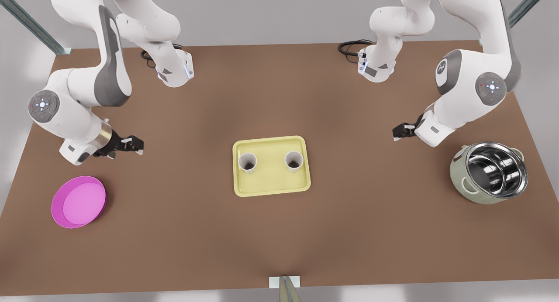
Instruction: Use the left arm to pick up the white IKEA cup from the tray and place it on the middle-left position; use the right arm to pick up the white IKEA cup from the tray and place it on the middle-right position
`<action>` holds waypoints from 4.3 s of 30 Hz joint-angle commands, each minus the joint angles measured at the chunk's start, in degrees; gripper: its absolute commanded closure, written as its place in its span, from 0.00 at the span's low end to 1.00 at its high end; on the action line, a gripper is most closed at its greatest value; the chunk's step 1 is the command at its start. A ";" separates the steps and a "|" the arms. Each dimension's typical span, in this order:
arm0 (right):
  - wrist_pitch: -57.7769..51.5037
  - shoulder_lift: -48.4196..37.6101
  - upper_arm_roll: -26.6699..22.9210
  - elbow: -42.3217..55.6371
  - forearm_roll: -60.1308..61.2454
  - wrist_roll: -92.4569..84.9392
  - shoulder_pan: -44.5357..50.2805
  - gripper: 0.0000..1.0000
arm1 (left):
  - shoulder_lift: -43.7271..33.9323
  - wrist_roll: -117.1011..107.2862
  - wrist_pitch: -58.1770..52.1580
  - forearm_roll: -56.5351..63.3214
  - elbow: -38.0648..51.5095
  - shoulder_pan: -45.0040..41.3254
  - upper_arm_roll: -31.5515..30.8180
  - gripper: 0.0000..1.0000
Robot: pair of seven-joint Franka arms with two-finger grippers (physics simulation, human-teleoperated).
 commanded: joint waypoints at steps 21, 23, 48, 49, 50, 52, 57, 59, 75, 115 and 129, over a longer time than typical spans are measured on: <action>13.72 26.26 6.43 17.60 -1.45 -0.72 22.11 0.00 | 25.07 -37.08 25.22 9.51 6.81 -26.28 -0.76 0.00; 13.99 27.67 6.43 17.60 -2.15 0.25 22.29 0.00 | 27.18 -37.08 28.13 9.51 6.64 -26.19 -0.67 0.00; 14.69 33.55 6.52 9.34 -3.47 -0.72 25.71 0.00 | 28.76 -42.26 39.38 11.88 -0.39 -28.03 -0.67 0.00; 14.69 33.64 6.52 9.25 -3.56 -0.72 25.71 0.00 | 28.67 -42.44 39.38 11.97 -0.48 -28.03 -0.67 0.00; 14.78 33.99 6.52 9.25 -3.56 -0.72 25.71 0.00 | 27.97 -42.18 39.38 12.15 -1.54 -28.30 -0.67 0.00; 15.74 34.70 6.52 9.25 -3.56 -0.80 25.63 0.04 | 26.83 -41.74 39.38 12.15 -3.03 -28.30 -0.67 0.00; 16.54 35.40 6.52 9.34 -4.35 -0.89 25.63 0.29 | 29.20 -42.44 43.42 12.06 -3.03 -28.65 -0.67 0.00; 16.27 35.40 6.43 9.34 -4.26 -0.80 25.71 0.48 | 29.90 -42.44 44.48 12.06 -2.86 -28.65 -0.67 0.00; 5.82 27.05 6.43 10.83 -3.82 -1.86 21.41 0.97 | 22.61 -41.66 37.36 11.62 -4.26 -27.86 -0.32 0.84; 12.32 39.53 1.07 21.64 -13.49 -42.81 -6.01 0.47 | 4.25 12.84 42.93 7.93 -27.03 -1.32 0.74 0.00; -10.62 18.79 9.60 21.73 -5.31 2.27 -5.31 0.00 | 6.61 10.56 2.64 -3.41 8.48 -1.75 7.77 0.00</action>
